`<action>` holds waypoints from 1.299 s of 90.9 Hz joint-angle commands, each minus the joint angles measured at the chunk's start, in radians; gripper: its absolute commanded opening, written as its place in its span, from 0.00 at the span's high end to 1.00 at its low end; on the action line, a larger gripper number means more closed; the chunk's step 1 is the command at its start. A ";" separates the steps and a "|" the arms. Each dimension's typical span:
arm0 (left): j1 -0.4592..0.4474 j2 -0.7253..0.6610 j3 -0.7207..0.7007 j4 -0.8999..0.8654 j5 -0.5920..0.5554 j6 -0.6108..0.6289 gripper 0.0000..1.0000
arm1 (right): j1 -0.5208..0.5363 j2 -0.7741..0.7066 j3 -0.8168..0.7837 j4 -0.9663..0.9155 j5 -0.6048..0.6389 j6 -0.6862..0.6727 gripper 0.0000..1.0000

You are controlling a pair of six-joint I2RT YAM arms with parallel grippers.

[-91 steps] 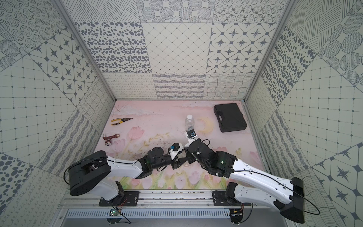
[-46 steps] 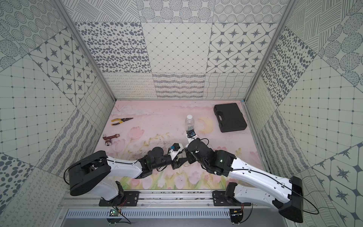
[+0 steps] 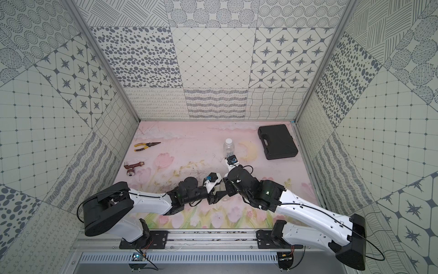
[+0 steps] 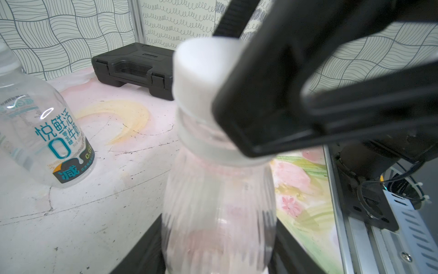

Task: Screw on the bottle caps
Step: Screw the bottle cap onto the plastic bottle.

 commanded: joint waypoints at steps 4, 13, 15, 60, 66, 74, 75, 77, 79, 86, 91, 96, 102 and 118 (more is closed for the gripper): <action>-0.001 0.014 0.017 0.014 0.021 -0.006 0.42 | 0.005 0.013 -0.002 -0.098 -0.056 0.006 0.54; -0.001 0.014 0.017 0.006 0.028 0.000 0.45 | 0.005 -0.001 0.005 -0.106 -0.054 0.000 0.48; -0.001 0.014 0.016 0.005 0.028 0.001 0.46 | 0.005 -0.003 0.009 -0.109 -0.054 -0.003 0.46; -0.002 0.010 -0.007 0.015 0.054 0.021 0.45 | 0.003 -0.073 0.124 -0.270 -0.005 -0.182 0.23; -0.001 0.005 -0.011 0.011 0.076 0.031 0.45 | -0.002 -0.107 0.145 -0.292 -0.025 -0.297 0.21; -0.002 0.000 -0.015 -0.006 0.111 0.045 0.44 | -0.003 -0.145 0.160 -0.321 -0.133 -0.473 0.23; -0.002 -0.001 -0.015 -0.007 0.117 0.046 0.44 | -0.003 -0.149 0.161 -0.322 -0.144 -0.492 0.23; -0.002 -0.001 -0.016 -0.009 0.125 0.050 0.44 | -0.004 -0.157 0.164 -0.324 -0.163 -0.521 0.24; -0.002 -0.002 -0.017 -0.012 0.133 0.053 0.44 | -0.009 -0.158 0.170 -0.325 -0.178 -0.546 0.23; -0.002 -0.001 -0.015 -0.023 0.166 0.059 0.44 | -0.031 -0.129 0.207 -0.353 -0.234 -0.634 0.25; -0.003 -0.002 -0.012 -0.032 0.190 0.062 0.44 | -0.055 -0.083 0.257 -0.393 -0.260 -0.681 0.26; -0.004 -0.004 -0.012 -0.037 0.207 0.063 0.44 | -0.074 -0.039 0.305 -0.442 -0.292 -0.738 0.27; -0.004 -0.007 -0.015 -0.038 0.219 0.065 0.44 | -0.097 0.004 0.355 -0.493 -0.316 -0.801 0.27; -0.004 -0.007 -0.017 -0.045 0.252 0.073 0.45 | -0.151 0.076 0.431 -0.583 -0.360 -0.930 0.28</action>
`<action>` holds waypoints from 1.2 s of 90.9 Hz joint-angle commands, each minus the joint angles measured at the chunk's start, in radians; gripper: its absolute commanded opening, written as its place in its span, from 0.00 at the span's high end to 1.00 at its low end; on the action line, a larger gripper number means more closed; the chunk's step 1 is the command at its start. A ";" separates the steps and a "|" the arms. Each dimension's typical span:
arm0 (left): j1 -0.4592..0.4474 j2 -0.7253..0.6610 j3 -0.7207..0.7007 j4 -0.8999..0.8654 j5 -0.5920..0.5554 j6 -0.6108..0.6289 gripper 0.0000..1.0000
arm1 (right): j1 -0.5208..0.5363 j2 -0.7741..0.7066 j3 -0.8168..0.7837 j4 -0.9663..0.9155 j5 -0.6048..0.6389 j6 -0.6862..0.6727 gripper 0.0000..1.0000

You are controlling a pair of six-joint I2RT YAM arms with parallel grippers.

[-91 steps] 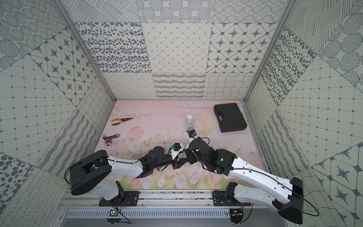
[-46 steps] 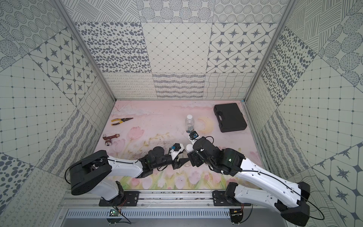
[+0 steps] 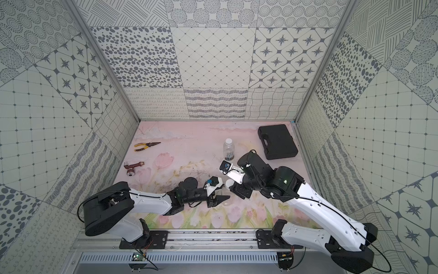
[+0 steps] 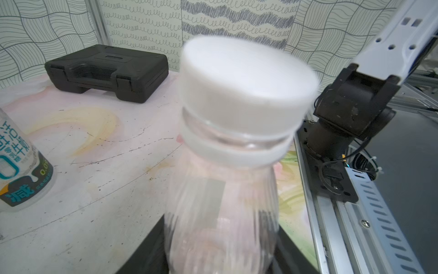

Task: Screw on the bottle caps
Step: Screw the bottle cap onto the plastic bottle.

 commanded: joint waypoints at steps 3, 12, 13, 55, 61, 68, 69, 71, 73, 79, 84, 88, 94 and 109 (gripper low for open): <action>-0.003 -0.006 -0.006 -0.048 0.101 0.029 0.45 | -0.018 0.031 0.055 -0.098 -0.070 -0.167 0.29; -0.003 -0.009 -0.009 -0.047 0.110 0.031 0.45 | -0.021 0.049 0.066 -0.135 -0.110 -0.231 0.32; -0.003 -0.011 -0.009 -0.047 0.111 0.031 0.45 | -0.021 0.051 0.064 -0.136 -0.111 -0.237 0.32; -0.006 -0.009 -0.007 -0.052 0.122 0.030 0.45 | -0.021 0.138 0.088 -0.153 -0.139 -0.361 0.37; -0.006 -0.007 -0.007 -0.052 0.120 0.030 0.45 | -0.021 0.154 0.095 -0.153 -0.145 -0.368 0.38; -0.006 -0.007 -0.005 -0.054 0.118 0.030 0.45 | -0.021 0.166 0.102 -0.154 -0.139 -0.373 0.39; -0.006 -0.007 -0.005 -0.055 0.118 0.030 0.45 | -0.021 0.167 0.103 -0.153 -0.138 -0.374 0.40; -0.006 -0.007 -0.007 -0.055 0.117 0.030 0.45 | -0.021 0.170 0.105 -0.154 -0.136 -0.374 0.40; -0.006 -0.006 -0.006 -0.056 0.116 0.030 0.45 | -0.021 0.173 0.107 -0.155 -0.135 -0.376 0.40; -0.006 -0.005 -0.005 -0.056 0.114 0.031 0.45 | -0.021 0.180 0.112 -0.161 -0.139 -0.380 0.41; -0.005 -0.005 -0.005 -0.058 0.112 0.032 0.45 | -0.021 0.186 0.113 -0.167 -0.142 -0.380 0.41; -0.006 -0.005 -0.005 -0.059 0.111 0.030 0.45 | -0.021 0.190 0.114 -0.175 -0.144 -0.381 0.42; -0.006 -0.005 -0.004 -0.059 0.108 0.030 0.45 | -0.020 0.198 0.115 -0.183 -0.150 -0.382 0.43; -0.006 -0.003 -0.003 -0.061 0.105 0.030 0.45 | -0.016 0.214 0.122 -0.192 -0.154 -0.381 0.46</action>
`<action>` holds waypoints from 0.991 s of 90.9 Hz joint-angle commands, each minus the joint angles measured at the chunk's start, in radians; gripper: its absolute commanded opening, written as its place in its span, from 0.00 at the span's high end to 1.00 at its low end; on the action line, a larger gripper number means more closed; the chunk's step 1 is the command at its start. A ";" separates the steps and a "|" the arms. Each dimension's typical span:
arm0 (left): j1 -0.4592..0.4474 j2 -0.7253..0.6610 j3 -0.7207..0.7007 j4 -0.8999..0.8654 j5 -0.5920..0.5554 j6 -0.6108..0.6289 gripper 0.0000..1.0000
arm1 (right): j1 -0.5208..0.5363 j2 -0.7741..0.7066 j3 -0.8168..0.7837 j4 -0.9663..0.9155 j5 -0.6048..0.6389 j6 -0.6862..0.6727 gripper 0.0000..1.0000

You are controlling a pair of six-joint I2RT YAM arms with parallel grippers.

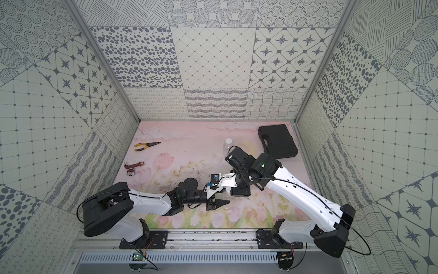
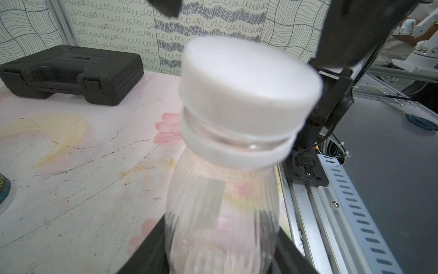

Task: Screw on the bottle caps
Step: Screw the bottle cap onto the plastic bottle.

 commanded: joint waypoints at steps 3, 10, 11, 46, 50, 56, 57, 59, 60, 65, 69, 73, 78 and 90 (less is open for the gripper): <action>-0.001 0.002 0.003 -0.050 0.014 0.006 0.45 | 0.004 0.017 0.036 -0.010 -0.022 -0.012 0.47; -0.001 0.002 0.004 -0.052 0.014 0.005 0.45 | 0.005 0.025 0.040 -0.011 -0.021 -0.014 0.48; -0.001 0.002 0.004 -0.052 0.014 0.005 0.45 | 0.005 0.027 0.040 -0.011 -0.021 -0.014 0.49; -0.001 -0.001 0.003 -0.057 0.008 0.004 0.46 | 0.020 0.053 0.041 0.002 -0.029 -0.004 0.51; -0.001 -0.001 0.004 -0.058 0.006 0.004 0.46 | 0.021 0.053 0.036 0.002 -0.033 -0.004 0.51; -0.001 -0.002 0.005 -0.058 0.004 0.003 0.46 | 0.022 0.053 0.034 0.003 -0.036 -0.002 0.52; -0.001 -0.001 0.006 -0.058 0.004 0.003 0.46 | 0.022 0.052 0.034 0.002 -0.037 -0.002 0.53; -0.001 -0.001 0.006 -0.058 0.002 0.003 0.46 | 0.022 0.051 0.035 0.002 -0.038 -0.002 0.53; -0.001 -0.002 0.005 -0.058 0.002 0.003 0.46 | 0.022 0.050 0.035 0.003 -0.038 -0.001 0.53; -0.001 -0.001 0.005 -0.059 0.000 0.003 0.46 | 0.022 0.050 0.035 0.002 -0.041 0.002 0.54; -0.001 -0.001 0.005 -0.060 -0.002 0.003 0.46 | 0.022 0.050 0.033 0.001 -0.043 0.004 0.56; -0.001 -0.001 0.006 -0.060 -0.007 0.003 0.46 | 0.022 0.050 0.031 -0.001 -0.045 0.005 0.56; -0.001 -0.003 0.004 -0.059 -0.011 0.003 0.46 | 0.022 0.047 0.025 -0.001 -0.044 0.007 0.57; 0.000 -0.006 -0.001 -0.051 -0.040 0.003 0.46 | 0.023 0.040 0.012 -0.002 -0.043 0.016 0.57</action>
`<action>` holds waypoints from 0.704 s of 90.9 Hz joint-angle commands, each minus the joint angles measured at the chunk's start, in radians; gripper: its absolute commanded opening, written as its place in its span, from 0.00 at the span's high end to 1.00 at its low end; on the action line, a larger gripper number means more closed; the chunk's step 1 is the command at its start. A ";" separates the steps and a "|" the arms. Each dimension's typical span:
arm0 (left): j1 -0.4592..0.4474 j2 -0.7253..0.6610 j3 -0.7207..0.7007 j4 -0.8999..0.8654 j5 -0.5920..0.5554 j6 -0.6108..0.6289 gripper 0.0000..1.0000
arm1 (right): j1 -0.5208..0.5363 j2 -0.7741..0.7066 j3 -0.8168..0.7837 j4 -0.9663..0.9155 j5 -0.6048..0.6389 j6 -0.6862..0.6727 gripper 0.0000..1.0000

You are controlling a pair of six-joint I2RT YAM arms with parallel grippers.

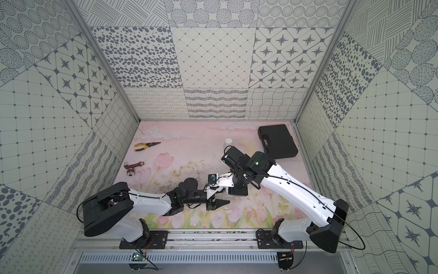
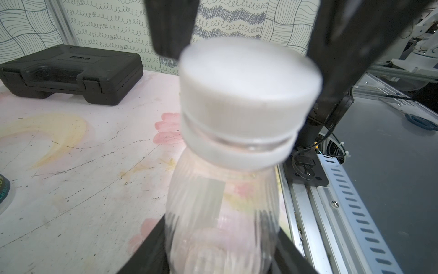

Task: Screw on the bottle caps
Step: Screw the bottle cap onto the plastic bottle.

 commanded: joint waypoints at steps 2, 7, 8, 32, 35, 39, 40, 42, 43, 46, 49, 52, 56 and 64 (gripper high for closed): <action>0.000 -0.006 -0.003 -0.047 -0.042 0.003 0.46 | 0.009 -0.010 -0.007 0.004 -0.028 0.012 0.57; -0.001 -0.008 -0.005 -0.042 -0.053 0.004 0.46 | 0.009 -0.014 -0.010 0.004 -0.025 0.013 0.56; 0.000 -0.008 -0.006 -0.042 -0.055 0.004 0.46 | 0.009 -0.015 -0.010 0.004 -0.024 0.014 0.56; -0.001 -0.012 -0.012 -0.034 -0.085 0.004 0.47 | 0.019 -0.022 -0.010 0.005 -0.031 0.026 0.57; -0.001 -0.013 -0.012 -0.031 -0.094 0.004 0.47 | 0.021 -0.023 -0.011 0.004 -0.029 0.027 0.57; -0.001 -0.013 -0.014 -0.031 -0.104 0.004 0.47 | 0.023 -0.026 -0.012 0.004 -0.026 0.029 0.57; -0.001 -0.013 -0.015 -0.031 -0.106 0.004 0.47 | 0.024 -0.028 -0.012 0.004 -0.025 0.029 0.56; -0.001 -0.014 -0.016 -0.030 -0.109 0.004 0.47 | 0.024 -0.031 -0.013 0.005 -0.024 0.029 0.56; -0.001 -0.014 -0.016 -0.029 -0.110 0.004 0.47 | 0.024 -0.032 -0.013 0.005 -0.024 0.029 0.56; 0.000 -0.013 -0.016 -0.030 -0.112 0.004 0.47 | 0.026 -0.036 -0.016 0.005 -0.025 0.029 0.55; 0.000 -0.011 -0.015 -0.030 -0.112 0.004 0.47 | 0.027 -0.039 -0.016 0.004 -0.025 0.030 0.55; -0.001 -0.011 -0.015 -0.031 -0.112 0.004 0.47 | 0.028 -0.042 -0.017 0.004 -0.025 0.031 0.55; -0.001 -0.012 -0.016 -0.031 -0.111 0.004 0.47 | 0.028 -0.043 -0.016 0.004 -0.025 0.033 0.55; -0.001 -0.015 -0.015 -0.031 -0.112 0.004 0.47 | 0.030 -0.042 -0.018 0.004 -0.025 0.037 0.55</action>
